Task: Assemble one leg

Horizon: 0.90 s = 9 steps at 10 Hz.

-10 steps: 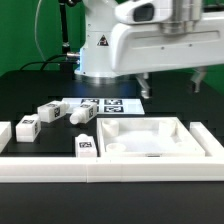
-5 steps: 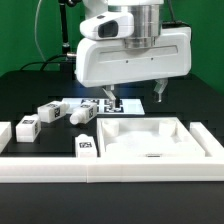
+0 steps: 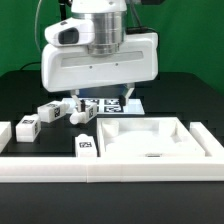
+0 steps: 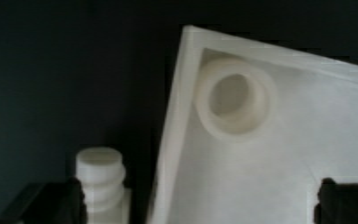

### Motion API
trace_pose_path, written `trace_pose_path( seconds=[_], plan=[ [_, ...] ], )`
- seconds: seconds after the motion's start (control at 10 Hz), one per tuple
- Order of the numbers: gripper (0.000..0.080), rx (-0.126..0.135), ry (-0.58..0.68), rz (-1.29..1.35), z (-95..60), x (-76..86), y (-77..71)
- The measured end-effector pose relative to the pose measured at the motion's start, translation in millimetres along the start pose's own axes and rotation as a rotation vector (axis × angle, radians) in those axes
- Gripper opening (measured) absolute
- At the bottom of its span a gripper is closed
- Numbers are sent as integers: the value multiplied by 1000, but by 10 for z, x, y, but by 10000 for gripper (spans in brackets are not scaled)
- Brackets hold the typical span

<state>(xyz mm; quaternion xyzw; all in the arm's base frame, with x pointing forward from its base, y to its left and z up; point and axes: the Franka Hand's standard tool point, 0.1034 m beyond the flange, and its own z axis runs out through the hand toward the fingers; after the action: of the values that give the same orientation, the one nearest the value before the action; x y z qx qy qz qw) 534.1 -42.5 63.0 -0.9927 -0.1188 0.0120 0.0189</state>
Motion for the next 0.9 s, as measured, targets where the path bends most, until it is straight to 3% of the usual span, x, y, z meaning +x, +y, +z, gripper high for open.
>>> trace_pose_path(
  seconds=[0.1,0.4,0.6,0.8,0.9],
  plan=[
    [649,-14,7,4,-1,-62,127],
    [649,4,-32,14,14,-83,63],
    [649,51,-170,17,26,-119,-21],
    [649,75,-311,101,58,-314,163],
    [649,62,-379,88,28,-342,307]
  ],
)
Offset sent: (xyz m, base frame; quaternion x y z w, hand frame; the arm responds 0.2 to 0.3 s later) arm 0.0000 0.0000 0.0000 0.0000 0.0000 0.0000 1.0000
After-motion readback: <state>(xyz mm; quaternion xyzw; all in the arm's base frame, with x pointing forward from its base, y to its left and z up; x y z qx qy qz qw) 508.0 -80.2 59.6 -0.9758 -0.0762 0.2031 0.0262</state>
